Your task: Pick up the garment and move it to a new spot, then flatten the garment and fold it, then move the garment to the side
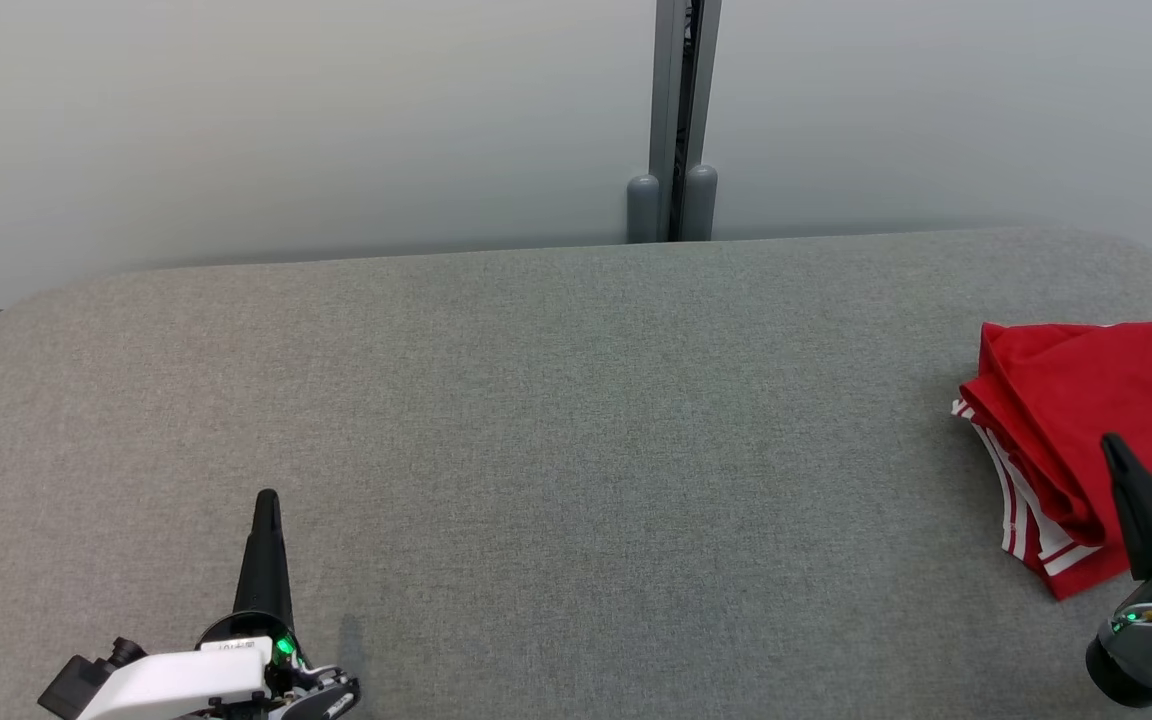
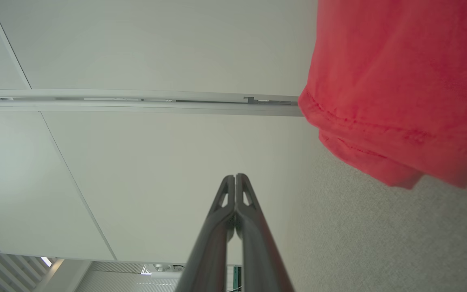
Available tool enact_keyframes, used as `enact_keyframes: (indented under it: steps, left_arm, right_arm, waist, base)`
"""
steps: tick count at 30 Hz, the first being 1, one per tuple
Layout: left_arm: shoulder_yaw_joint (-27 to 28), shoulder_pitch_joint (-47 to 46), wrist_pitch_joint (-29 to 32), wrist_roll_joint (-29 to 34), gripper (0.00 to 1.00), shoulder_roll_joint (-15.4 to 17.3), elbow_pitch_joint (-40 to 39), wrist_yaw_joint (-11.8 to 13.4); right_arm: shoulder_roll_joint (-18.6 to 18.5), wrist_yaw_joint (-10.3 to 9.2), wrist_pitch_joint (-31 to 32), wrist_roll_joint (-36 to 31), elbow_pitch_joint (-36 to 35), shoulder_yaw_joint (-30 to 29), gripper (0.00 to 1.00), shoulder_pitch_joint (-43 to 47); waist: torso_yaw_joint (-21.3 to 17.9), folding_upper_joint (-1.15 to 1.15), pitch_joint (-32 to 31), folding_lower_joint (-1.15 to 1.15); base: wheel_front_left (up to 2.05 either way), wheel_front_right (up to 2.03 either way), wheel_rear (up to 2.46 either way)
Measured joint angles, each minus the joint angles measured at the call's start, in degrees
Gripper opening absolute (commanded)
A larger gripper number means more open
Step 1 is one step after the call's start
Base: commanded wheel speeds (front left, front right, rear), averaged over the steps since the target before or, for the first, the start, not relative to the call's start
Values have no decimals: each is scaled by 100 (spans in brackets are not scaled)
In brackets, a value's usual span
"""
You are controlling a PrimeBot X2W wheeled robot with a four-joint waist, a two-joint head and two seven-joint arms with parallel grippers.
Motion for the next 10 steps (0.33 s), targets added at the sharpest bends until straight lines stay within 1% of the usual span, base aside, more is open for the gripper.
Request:
enact_keyframes:
  steps: [10]
  left_arm:
    - [0,0,0,0,0,0,0,0]
  right_arm:
    - [10,0,13,-16,1,-27,0,-1]
  waist:
    - [0,0,0,0]
  base:
    - [0,0,0]
